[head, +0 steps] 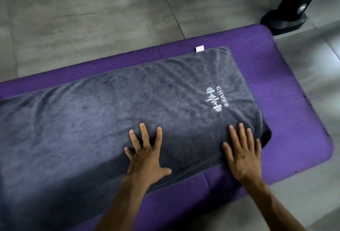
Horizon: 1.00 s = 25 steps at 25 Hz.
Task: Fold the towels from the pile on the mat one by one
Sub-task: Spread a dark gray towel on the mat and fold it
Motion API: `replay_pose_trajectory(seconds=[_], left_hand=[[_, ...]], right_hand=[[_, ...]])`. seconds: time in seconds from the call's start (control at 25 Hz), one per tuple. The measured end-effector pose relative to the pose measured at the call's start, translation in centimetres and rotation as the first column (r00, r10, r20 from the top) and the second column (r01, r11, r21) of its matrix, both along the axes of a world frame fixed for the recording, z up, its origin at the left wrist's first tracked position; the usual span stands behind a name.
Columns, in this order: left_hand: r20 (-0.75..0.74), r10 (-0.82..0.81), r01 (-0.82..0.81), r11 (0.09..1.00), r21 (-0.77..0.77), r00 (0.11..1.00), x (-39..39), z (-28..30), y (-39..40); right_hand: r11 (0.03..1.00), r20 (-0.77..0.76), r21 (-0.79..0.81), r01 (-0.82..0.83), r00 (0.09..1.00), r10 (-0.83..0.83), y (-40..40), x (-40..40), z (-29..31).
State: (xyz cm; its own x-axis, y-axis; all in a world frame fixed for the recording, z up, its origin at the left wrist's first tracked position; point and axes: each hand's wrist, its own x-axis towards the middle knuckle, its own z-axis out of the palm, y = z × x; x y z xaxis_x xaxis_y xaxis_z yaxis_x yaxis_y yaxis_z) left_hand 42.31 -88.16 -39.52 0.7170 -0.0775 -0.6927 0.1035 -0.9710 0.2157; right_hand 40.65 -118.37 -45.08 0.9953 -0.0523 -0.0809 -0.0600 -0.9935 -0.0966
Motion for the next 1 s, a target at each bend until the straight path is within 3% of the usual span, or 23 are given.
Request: replay_pose_trajectory(seconds=[0.12,0.2,0.28,0.44,0.6,0.84,1.0], left_hand=[[0.184,-0.074,0.072,0.997,0.014,0.98,-3.1,-0.7,-0.4],[0.361,-0.161,0.164,0.986,0.022,0.919,-6.6,-1.3,-0.9],[0.458,-0.233,0.246,0.969,0.031,0.858,-9.9,-1.9,-1.4],[0.547,-0.278,0.294,0.954,0.062,0.79,-10.9,-2.1,-0.5],[0.469,-0.265,0.239,0.964,0.115,0.843,-9.3,-1.3,0.2],[0.49,-0.227,0.264,0.965,-0.006,0.842,-8.6,-1.3,1.8],[0.5,-0.322,0.363,0.932,0.015,0.804,-8.8,-1.7,3.5]], right_hand=[[0.972,0.009,0.074,0.221,0.975,-0.222,-4.4,1.1,0.8],[0.864,0.001,0.214,0.456,0.884,-0.467,-5.0,2.1,2.0],[0.754,0.001,0.298,0.586,0.79,-0.614,-5.4,3.2,3.0],[0.579,-0.172,0.521,0.628,0.741,-0.649,-6.7,3.9,3.4],[0.3,-0.279,0.746,0.595,0.687,-0.671,-8.7,4.3,3.2],[0.277,-0.333,0.812,0.513,0.798,-0.503,-10.1,3.7,3.4],[0.405,-0.303,0.784,0.471,0.859,-0.412,-10.0,3.0,2.8]])
